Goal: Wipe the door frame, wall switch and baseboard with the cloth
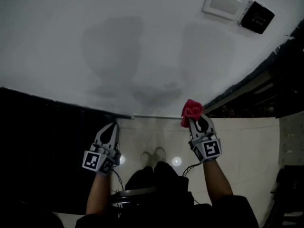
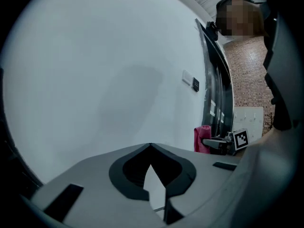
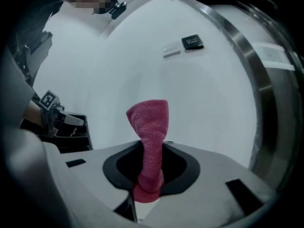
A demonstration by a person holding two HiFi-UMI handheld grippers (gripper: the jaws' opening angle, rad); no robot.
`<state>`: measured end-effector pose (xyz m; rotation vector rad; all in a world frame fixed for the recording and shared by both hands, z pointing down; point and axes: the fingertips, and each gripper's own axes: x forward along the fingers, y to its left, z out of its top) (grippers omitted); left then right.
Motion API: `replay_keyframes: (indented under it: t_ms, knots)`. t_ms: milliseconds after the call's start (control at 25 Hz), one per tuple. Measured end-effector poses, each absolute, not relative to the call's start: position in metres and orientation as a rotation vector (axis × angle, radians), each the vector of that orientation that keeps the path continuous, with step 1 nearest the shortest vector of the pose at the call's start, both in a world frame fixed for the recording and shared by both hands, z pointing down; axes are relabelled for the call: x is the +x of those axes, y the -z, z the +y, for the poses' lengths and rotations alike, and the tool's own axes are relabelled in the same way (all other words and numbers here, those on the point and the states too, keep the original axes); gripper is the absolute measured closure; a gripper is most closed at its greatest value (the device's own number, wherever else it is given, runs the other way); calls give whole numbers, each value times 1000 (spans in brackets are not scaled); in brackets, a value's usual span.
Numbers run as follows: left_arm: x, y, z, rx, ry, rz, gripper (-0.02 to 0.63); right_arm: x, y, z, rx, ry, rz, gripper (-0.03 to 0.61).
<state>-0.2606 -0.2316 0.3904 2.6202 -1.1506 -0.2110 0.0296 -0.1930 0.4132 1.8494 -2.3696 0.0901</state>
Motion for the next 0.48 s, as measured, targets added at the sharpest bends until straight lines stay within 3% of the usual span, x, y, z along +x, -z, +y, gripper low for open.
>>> replay_keyframes:
  t_ms: [240,480]
  knots:
    - [-289,-459,-250,2580,23,-1353,623,-30,-495,-241,1480,-93,-2478,497]
    - [-299,-514,-260,2512,20,-1443,623,-77,-573,-248,1295,-160,-2515,497]
